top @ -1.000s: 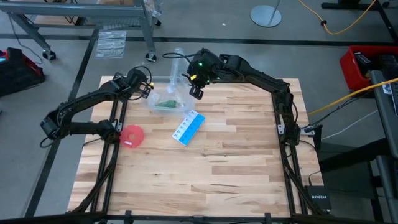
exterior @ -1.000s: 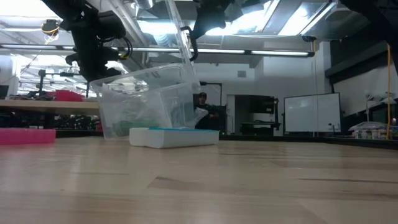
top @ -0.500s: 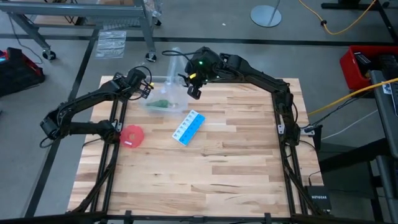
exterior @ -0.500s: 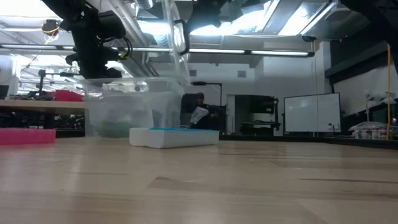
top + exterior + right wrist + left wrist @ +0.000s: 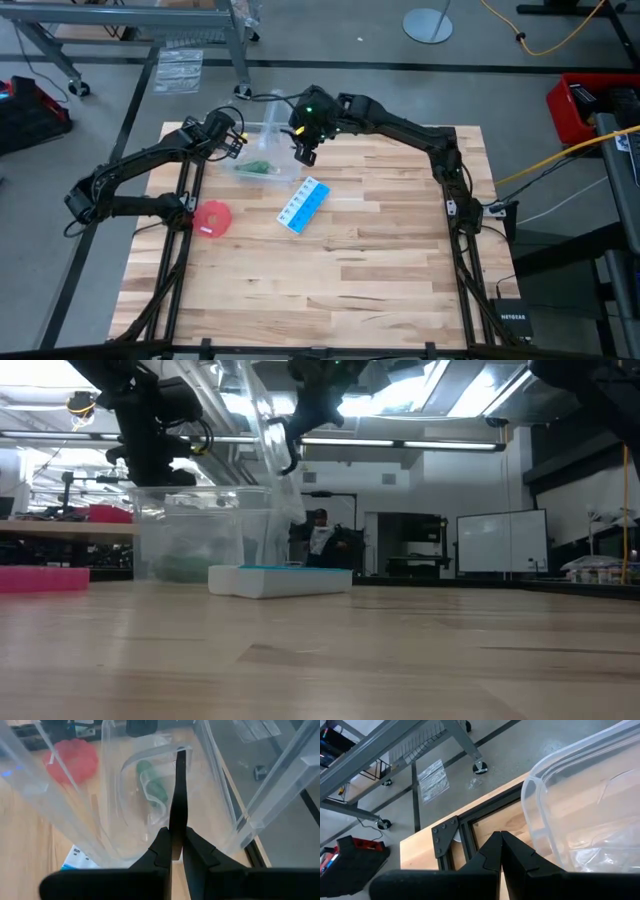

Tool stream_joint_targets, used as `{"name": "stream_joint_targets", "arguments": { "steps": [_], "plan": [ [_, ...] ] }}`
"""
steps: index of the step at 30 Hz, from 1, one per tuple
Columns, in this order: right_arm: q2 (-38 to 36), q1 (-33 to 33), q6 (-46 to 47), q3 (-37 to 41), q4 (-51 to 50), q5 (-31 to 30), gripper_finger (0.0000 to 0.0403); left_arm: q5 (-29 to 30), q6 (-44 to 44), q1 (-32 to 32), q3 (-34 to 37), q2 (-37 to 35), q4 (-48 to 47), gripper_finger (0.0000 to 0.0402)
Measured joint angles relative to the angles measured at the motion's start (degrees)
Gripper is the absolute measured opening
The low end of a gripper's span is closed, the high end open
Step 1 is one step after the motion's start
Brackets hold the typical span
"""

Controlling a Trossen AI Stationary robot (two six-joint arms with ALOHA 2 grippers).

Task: Roll bandage
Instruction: Close the transparent container

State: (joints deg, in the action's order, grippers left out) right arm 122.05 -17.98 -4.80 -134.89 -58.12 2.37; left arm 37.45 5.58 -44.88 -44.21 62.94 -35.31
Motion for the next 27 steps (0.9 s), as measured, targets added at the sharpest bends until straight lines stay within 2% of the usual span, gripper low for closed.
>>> {"name": "stream_joint_targets", "arguments": {
  "steps": [13, 20, 27],
  "plan": [
    [0.7, 0.0, 0.0, 0.0, 3.8, 0.2, 0.0026, 0.0, 0.0, 0.0, 0.0, 0.0, 0.0, 0.0],
    [0.7, 0.0, 0.0, 0.0, 5.2, 2.3, 0.0026, 0.1, -0.1, 0.0, 0.0, -0.1, 0.6, 0.0],
    [0.5, 0.0, -0.1, -0.1, 5.6, 2.3, 0.0026, 1.2, -1.5, 0.0, 0.0, -4.6, 6.4, 0.0]
  ]
}}
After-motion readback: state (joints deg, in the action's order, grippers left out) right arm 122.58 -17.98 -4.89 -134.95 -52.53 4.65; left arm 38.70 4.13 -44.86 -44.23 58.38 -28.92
